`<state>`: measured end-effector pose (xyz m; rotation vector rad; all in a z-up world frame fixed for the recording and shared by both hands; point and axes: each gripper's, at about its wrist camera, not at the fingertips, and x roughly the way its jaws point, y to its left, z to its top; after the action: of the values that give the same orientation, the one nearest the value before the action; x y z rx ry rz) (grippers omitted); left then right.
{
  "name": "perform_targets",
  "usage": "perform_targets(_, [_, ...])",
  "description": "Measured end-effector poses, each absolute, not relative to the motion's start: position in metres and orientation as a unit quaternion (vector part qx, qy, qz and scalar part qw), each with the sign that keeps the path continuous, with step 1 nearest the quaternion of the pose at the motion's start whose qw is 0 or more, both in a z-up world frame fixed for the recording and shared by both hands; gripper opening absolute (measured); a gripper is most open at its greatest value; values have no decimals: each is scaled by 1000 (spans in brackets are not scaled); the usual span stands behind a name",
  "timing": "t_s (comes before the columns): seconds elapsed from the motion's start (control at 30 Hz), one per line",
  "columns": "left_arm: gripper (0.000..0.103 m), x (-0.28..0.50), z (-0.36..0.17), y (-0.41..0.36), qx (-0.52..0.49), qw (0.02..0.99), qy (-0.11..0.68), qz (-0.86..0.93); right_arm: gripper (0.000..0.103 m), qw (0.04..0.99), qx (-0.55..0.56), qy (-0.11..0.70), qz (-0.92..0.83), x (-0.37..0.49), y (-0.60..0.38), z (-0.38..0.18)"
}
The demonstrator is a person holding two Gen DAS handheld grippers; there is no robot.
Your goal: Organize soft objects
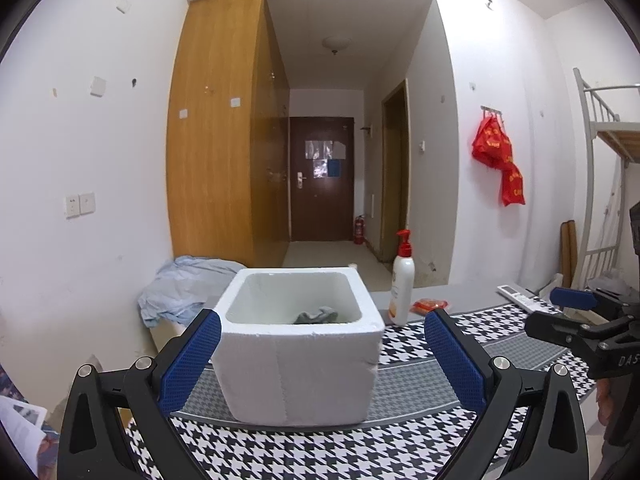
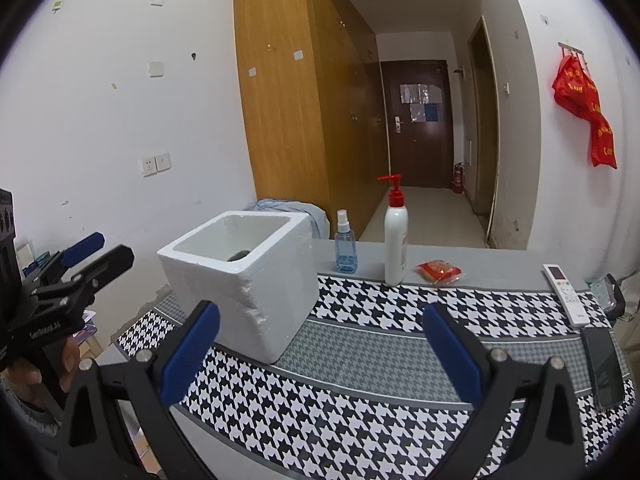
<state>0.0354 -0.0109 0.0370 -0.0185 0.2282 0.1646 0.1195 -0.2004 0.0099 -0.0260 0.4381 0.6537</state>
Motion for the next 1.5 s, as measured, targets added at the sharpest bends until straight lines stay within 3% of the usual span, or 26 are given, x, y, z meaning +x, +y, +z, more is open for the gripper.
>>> perform_targets(0.83, [102, 19, 6, -22, 9, 992, 90, 93, 103, 943, -15, 134, 305, 85, -202, -15])
perform_targets(1.5, [102, 12, -13, -12, 3, 987, 105, 120, 103, 935, -19, 149, 322, 83, -194, -38])
